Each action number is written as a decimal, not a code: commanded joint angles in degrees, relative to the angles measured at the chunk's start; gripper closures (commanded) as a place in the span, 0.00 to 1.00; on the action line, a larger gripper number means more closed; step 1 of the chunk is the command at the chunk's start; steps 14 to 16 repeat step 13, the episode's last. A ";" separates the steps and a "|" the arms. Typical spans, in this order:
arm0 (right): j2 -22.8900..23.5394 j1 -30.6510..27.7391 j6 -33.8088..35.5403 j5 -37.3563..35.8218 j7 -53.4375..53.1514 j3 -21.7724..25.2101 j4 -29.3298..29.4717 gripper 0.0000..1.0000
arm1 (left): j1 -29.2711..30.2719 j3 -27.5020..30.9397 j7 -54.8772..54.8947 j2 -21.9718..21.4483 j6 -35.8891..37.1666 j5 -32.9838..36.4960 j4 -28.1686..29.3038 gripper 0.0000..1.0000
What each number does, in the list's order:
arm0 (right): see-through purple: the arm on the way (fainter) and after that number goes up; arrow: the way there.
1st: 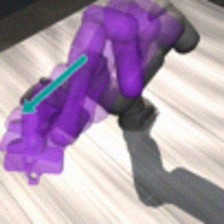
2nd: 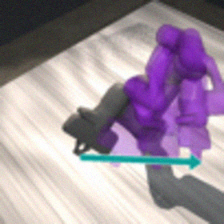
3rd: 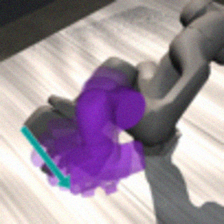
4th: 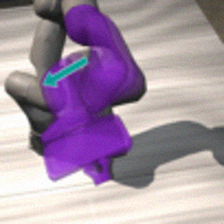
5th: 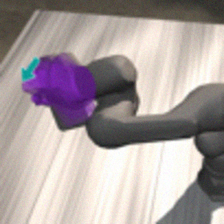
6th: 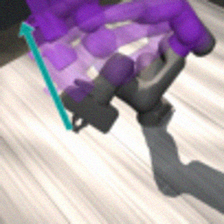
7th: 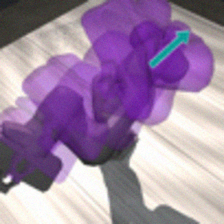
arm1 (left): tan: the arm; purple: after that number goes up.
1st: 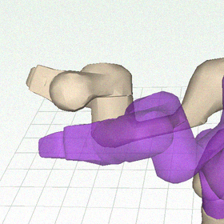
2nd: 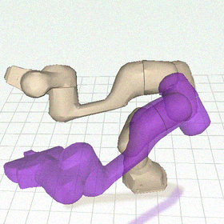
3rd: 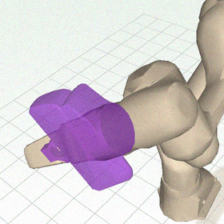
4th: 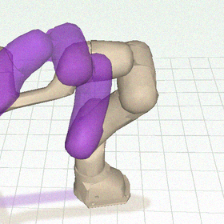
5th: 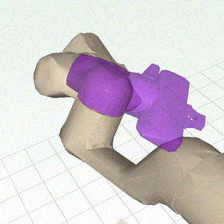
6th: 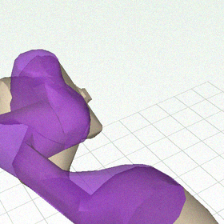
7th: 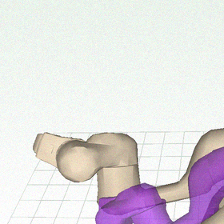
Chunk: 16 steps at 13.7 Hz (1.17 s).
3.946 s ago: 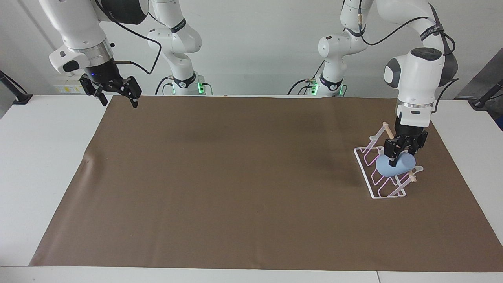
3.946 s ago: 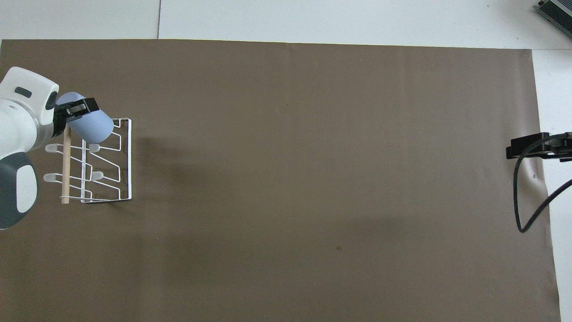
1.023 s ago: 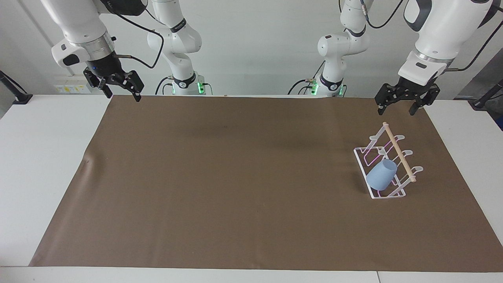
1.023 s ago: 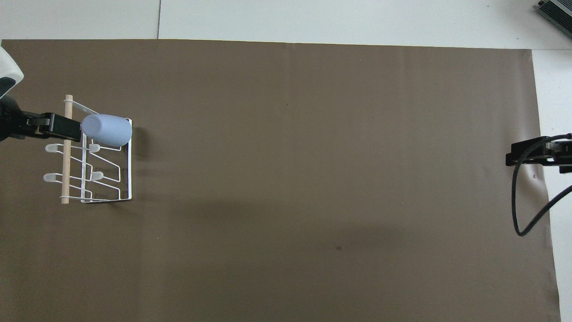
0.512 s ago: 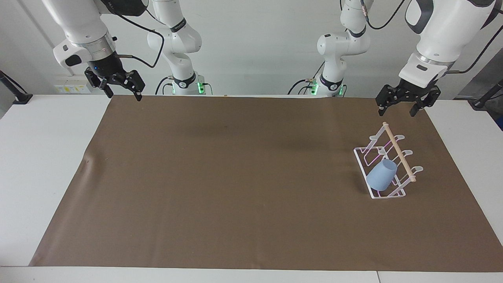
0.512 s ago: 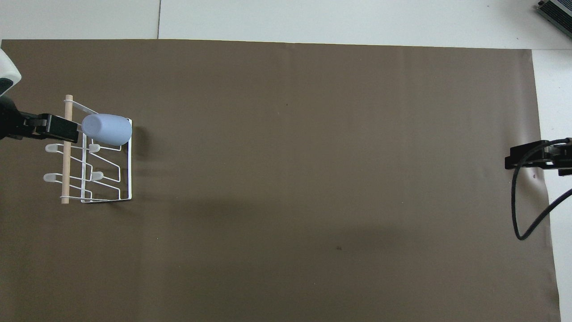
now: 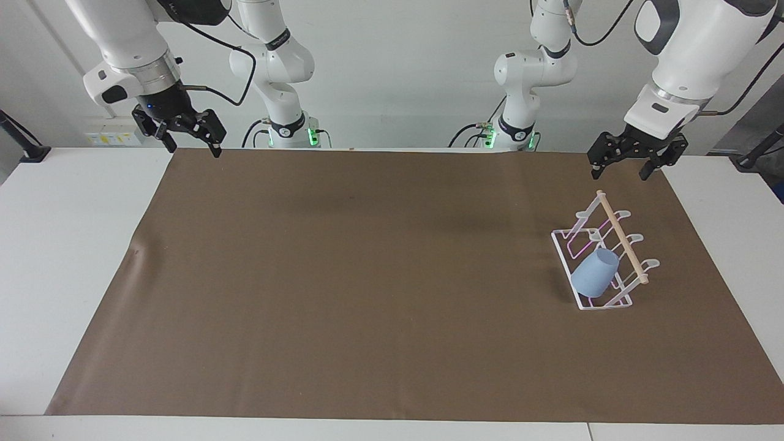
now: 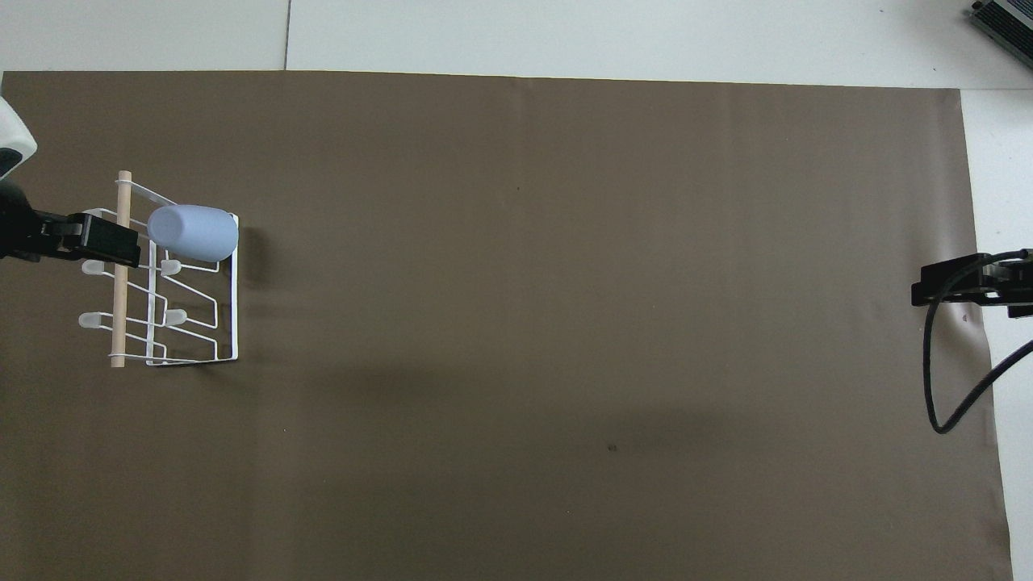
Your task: Hang cup on cup holder
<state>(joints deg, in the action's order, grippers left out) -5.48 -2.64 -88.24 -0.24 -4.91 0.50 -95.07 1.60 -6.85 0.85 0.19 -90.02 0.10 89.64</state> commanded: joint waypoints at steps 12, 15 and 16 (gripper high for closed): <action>-1.56 0.53 -1.49 1.21 1.22 0.03 -1.61 0.00 | 0.69 -0.71 1.43 -1.42 1.95 -0.10 -0.25 0.00; -1.56 0.71 -1.49 1.21 1.13 0.12 -1.61 0.00 | 0.78 -0.71 1.43 -1.51 1.95 -0.10 -0.08 0.00; -1.56 0.71 -1.49 1.21 1.13 0.12 -1.61 0.00 | 0.78 -0.71 1.43 -1.51 1.95 -0.10 -0.08 0.00</action>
